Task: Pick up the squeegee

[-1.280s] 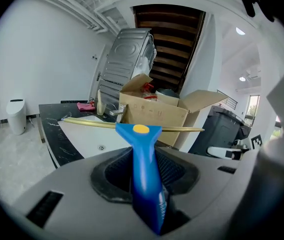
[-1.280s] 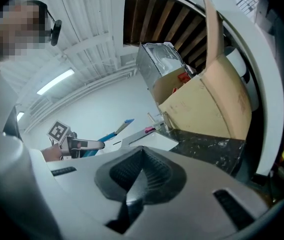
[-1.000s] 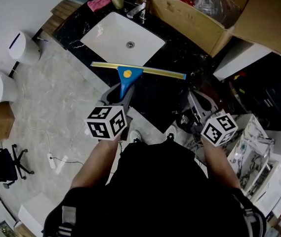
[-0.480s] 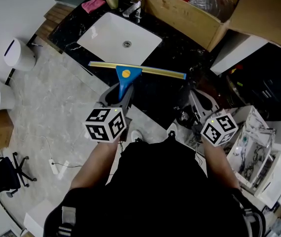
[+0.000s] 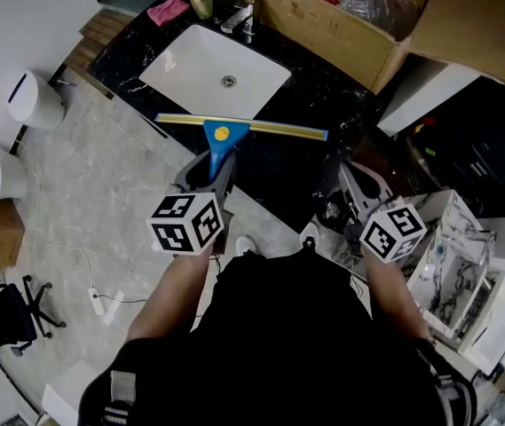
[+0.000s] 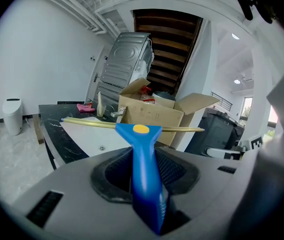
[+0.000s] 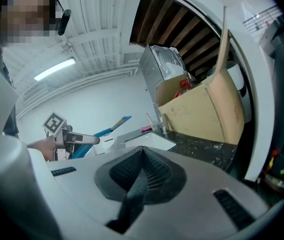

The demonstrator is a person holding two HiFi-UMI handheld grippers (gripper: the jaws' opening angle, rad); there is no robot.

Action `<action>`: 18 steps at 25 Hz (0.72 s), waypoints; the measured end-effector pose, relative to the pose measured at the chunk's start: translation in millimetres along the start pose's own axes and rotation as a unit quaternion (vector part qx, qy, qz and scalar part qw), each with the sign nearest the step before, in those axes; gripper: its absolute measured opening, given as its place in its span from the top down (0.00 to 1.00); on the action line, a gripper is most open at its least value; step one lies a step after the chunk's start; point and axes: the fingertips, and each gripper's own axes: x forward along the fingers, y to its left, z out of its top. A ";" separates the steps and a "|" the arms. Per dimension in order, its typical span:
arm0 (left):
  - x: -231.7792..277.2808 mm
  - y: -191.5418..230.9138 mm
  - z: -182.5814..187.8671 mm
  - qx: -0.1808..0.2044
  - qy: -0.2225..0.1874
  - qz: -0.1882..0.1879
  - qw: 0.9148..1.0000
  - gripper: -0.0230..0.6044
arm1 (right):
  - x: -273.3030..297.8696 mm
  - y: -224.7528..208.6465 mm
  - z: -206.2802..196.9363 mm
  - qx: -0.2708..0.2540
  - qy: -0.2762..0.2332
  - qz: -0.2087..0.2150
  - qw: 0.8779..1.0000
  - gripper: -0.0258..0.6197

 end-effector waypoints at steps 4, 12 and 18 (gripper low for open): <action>0.0 0.4 0.7 0.000 -0.004 0.003 1.000 0.74 | 1.4 -0.8 -1.1 -0.002 0.001 0.002 1.000 0.95; 0.4 1.0 -0.1 0.000 -0.003 0.007 1.000 0.74 | 0.5 -0.6 -2.4 -0.004 0.011 0.001 1.000 0.95; 0.2 0.5 0.3 0.002 -0.003 0.005 1.000 0.74 | 0.2 0.0 -2.9 -0.007 0.012 0.001 1.000 0.95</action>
